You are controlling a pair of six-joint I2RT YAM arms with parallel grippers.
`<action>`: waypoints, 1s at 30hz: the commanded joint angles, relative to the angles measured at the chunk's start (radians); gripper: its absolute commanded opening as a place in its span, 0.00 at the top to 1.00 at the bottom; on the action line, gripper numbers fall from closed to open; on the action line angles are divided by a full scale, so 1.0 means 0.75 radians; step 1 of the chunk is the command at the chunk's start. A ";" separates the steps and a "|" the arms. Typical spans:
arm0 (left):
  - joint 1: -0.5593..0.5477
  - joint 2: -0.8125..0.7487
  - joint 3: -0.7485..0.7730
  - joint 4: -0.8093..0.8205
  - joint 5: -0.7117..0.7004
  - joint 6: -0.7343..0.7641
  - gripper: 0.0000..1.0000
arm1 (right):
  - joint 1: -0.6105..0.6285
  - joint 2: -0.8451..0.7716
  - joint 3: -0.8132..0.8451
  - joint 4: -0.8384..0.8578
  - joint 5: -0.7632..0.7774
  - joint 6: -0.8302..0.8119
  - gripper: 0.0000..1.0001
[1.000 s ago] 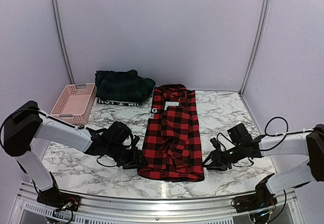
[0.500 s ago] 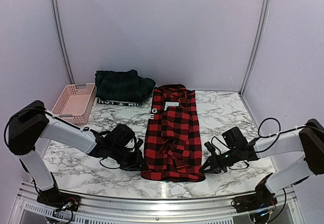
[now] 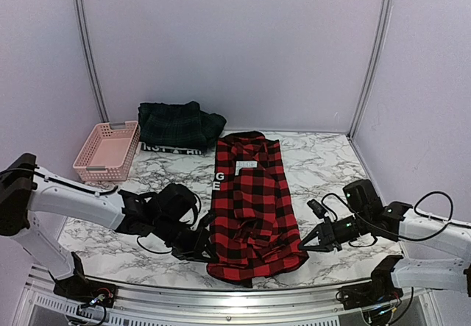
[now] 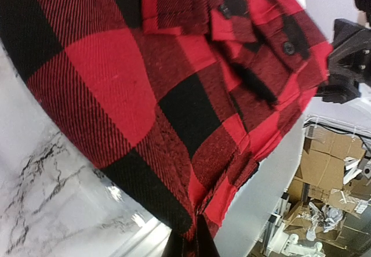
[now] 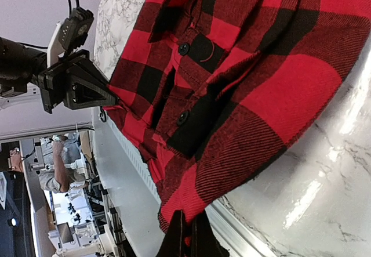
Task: Fold and stack the mixed laundry pile
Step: Pick up the rectangle-folded T-shirt from the center of the board, then fold the rectangle-folded T-shirt at the center of the board.
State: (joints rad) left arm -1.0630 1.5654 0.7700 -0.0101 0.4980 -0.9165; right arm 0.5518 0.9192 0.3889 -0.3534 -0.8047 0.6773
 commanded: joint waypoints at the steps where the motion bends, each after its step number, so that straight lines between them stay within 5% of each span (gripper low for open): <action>1: 0.036 -0.082 0.082 -0.132 0.039 -0.022 1.00 | 0.011 -0.023 0.074 -0.061 -0.025 0.075 1.00; 12: 0.348 0.077 0.388 -0.154 0.070 0.032 1.00 | -0.225 0.339 0.431 0.024 -0.010 -0.115 1.00; 22: 0.621 0.444 0.741 -0.082 0.120 0.015 1.00 | -0.350 0.949 0.845 0.212 0.015 -0.170 1.00; 30: 0.690 0.810 1.026 -0.056 0.136 -0.006 1.00 | -0.389 1.348 1.118 0.241 0.074 -0.230 1.00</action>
State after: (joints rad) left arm -0.5556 2.0865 1.4605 -0.0731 0.5861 -0.9142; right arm 0.2852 1.8420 1.1328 -0.1989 -0.7845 0.5461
